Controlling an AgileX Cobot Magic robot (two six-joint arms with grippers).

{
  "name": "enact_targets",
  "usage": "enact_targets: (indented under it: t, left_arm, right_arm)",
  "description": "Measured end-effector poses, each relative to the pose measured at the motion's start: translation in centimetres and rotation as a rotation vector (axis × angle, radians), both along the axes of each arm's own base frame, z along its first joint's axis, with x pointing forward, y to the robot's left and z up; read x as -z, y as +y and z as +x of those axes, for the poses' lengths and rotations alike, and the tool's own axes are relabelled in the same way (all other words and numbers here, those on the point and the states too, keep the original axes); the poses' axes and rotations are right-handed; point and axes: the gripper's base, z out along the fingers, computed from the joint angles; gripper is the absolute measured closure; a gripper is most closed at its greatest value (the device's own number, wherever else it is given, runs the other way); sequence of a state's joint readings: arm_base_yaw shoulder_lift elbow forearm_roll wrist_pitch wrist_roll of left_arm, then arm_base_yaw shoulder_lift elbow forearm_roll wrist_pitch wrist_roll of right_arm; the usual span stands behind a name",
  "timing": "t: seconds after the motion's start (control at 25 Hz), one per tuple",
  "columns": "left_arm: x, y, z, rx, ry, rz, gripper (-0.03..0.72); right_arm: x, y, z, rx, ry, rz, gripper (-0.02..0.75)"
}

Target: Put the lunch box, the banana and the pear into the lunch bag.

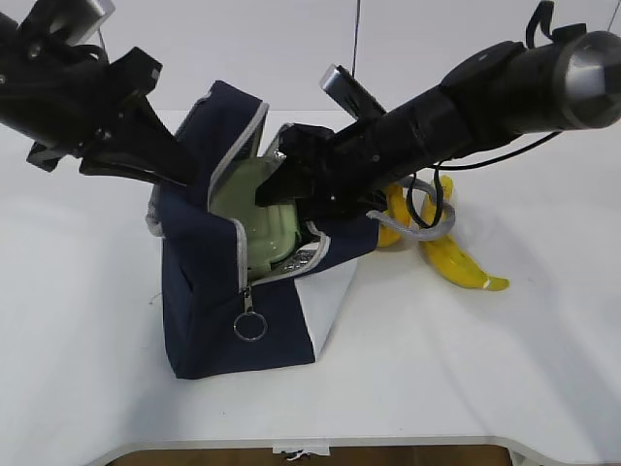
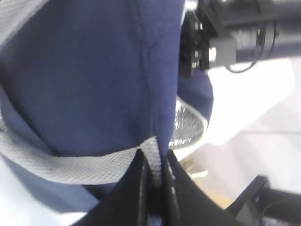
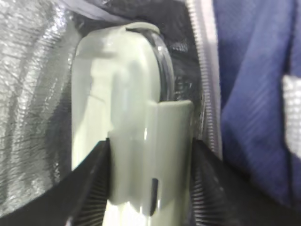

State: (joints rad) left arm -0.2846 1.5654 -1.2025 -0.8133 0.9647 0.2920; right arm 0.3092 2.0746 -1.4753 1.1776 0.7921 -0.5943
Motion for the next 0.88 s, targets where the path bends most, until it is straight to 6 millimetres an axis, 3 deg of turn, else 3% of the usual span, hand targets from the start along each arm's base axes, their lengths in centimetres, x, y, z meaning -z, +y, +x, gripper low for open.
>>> enact_targets:
  t: [0.16, 0.48, 0.88]
  left_arm:
    - [0.3, 0.3, -0.1, 0.022, -0.009, 0.051, 0.673]
    - [0.5, 0.6, -0.1, 0.036, -0.020, 0.096, 0.673]
    - [0.7, 0.6, 0.0, 0.037, -0.016, 0.101, 0.673]
  right_arm:
    - [0.0, 0.2, 0.0, 0.001, -0.018, -0.003, 0.372]
    - [2.7, 0.2, 0.8, 0.046, 0.013, -0.024, 0.372]
    - [3.9, 0.3, 1.3, 0.059, 0.032, -0.024, 0.372]
